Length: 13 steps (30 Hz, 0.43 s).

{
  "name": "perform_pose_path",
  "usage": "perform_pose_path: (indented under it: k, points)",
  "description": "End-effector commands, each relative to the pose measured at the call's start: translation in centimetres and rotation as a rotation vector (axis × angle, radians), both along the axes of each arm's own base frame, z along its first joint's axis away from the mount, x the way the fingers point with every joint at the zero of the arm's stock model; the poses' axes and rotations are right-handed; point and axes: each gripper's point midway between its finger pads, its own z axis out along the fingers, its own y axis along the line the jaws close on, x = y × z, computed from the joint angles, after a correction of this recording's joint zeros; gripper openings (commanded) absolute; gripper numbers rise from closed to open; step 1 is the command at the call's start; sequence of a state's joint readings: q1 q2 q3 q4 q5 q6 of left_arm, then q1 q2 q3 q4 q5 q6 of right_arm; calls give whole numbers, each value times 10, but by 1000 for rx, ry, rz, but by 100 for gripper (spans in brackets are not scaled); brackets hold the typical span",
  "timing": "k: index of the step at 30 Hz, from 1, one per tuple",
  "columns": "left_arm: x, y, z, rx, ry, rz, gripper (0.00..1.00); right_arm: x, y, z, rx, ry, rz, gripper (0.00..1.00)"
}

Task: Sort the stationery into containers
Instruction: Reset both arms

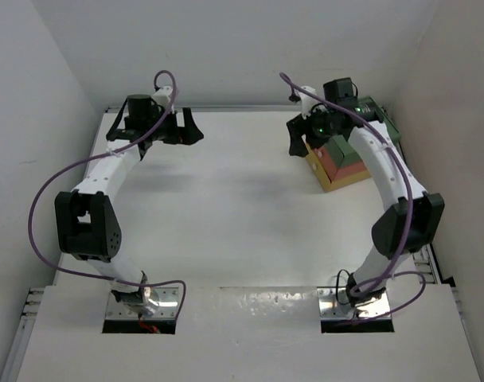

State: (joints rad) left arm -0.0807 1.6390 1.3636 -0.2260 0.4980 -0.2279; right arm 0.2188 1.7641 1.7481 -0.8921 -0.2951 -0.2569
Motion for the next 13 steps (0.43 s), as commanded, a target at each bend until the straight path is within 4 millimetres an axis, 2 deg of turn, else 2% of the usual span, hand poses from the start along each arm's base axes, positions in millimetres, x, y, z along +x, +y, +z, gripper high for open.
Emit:
perform_pose_path:
  k: [1,4,5,6,7,8,9,10,11,12,13]
  points:
    - [-5,18,9,69,-13,-20,100,-54,35,35,267,89,39,71]
    - [-17,34,4,140,4,1,100,-70,27,26,300,64,-9,78]
    - [-24,41,11,154,-17,12,100,-76,20,9,282,81,-42,80]
    - [-30,46,4,171,-23,18,100,-74,17,9,286,55,-57,80]
    - [-37,52,17,174,-64,37,100,-78,11,12,291,38,-81,81]
    - [-39,52,19,175,-93,39,100,-83,6,0,281,61,-104,81]
    - [-45,64,9,183,-80,70,100,-84,0,-2,282,54,-118,81]
    - [-50,69,16,194,-104,83,100,-86,-4,0,285,39,-128,81]
    - [-55,71,14,201,-97,87,100,-92,-6,-9,296,66,-159,81]
    - [-59,74,6,210,-80,89,100,-94,-11,-12,296,72,-178,81]
    - [-63,78,9,211,-85,99,100,-97,-14,-11,298,60,-185,81]
